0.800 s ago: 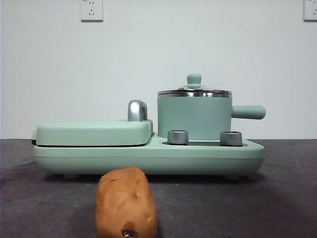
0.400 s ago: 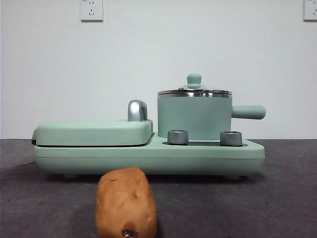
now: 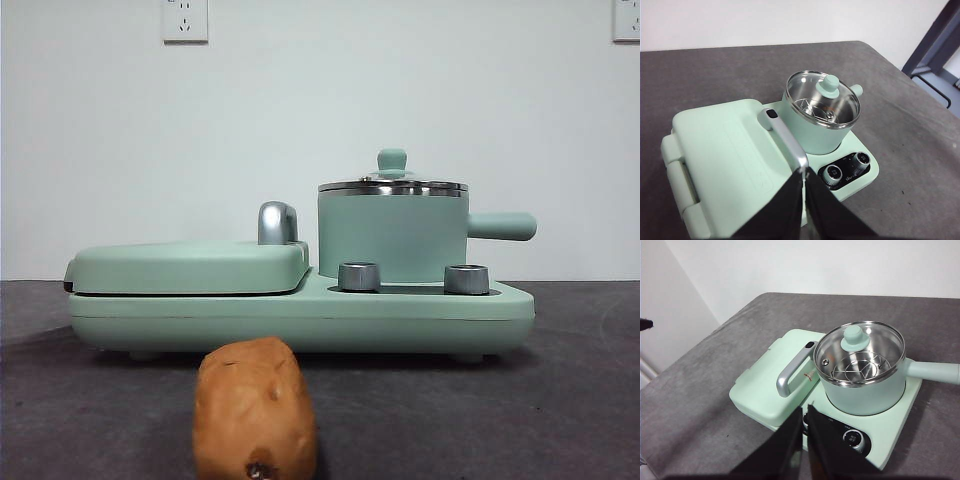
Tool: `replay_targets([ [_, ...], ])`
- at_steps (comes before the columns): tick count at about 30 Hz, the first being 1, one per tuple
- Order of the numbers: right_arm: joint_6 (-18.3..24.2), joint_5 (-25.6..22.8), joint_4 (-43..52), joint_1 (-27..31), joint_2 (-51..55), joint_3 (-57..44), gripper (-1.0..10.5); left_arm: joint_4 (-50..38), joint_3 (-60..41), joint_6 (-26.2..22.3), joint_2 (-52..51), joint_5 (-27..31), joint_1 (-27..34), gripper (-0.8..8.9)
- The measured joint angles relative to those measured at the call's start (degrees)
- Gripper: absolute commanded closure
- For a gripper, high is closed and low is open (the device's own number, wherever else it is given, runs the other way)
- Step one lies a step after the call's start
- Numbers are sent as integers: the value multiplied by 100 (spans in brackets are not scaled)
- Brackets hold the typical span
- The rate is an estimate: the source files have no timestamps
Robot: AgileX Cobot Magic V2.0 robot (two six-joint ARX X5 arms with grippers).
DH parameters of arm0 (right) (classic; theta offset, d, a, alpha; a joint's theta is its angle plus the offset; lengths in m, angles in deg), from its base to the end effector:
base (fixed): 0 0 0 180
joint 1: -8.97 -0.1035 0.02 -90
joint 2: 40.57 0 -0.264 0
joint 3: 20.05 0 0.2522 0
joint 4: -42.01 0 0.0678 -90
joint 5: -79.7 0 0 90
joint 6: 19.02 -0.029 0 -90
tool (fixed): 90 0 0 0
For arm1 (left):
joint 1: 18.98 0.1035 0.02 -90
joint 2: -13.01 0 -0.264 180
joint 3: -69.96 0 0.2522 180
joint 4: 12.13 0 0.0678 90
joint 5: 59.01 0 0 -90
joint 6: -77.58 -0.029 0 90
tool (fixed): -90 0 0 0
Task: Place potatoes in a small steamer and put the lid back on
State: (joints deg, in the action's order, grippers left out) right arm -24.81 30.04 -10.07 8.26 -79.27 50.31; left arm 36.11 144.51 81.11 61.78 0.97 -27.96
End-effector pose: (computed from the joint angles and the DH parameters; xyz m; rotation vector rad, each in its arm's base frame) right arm 0.1126 0.0202 0.3696 0.2192 0.3784 0.6915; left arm 0.1547 -0.0391 0.3762 -0.1314 0.4136 -0.6597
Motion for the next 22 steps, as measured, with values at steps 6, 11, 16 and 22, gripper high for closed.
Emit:
replay_targets([
  [6, 4, -4, 2, 0, -24, 0, 929, 22, 4, -103, 153, 0, -28, 770],
  [11, 20, -151, 2, 0, -24, 0, 699, 22, 4, -101, 258, 0, -31, 512],
  [16, 39, -297, 0, 0, -35, 0, 471, 20, 4, -92, 372, 0, -33, 345],
  [22, 42, -306, 0, 0, -59, 0, 453, -203, 4, 146, 573, -4, -278, 344],
])
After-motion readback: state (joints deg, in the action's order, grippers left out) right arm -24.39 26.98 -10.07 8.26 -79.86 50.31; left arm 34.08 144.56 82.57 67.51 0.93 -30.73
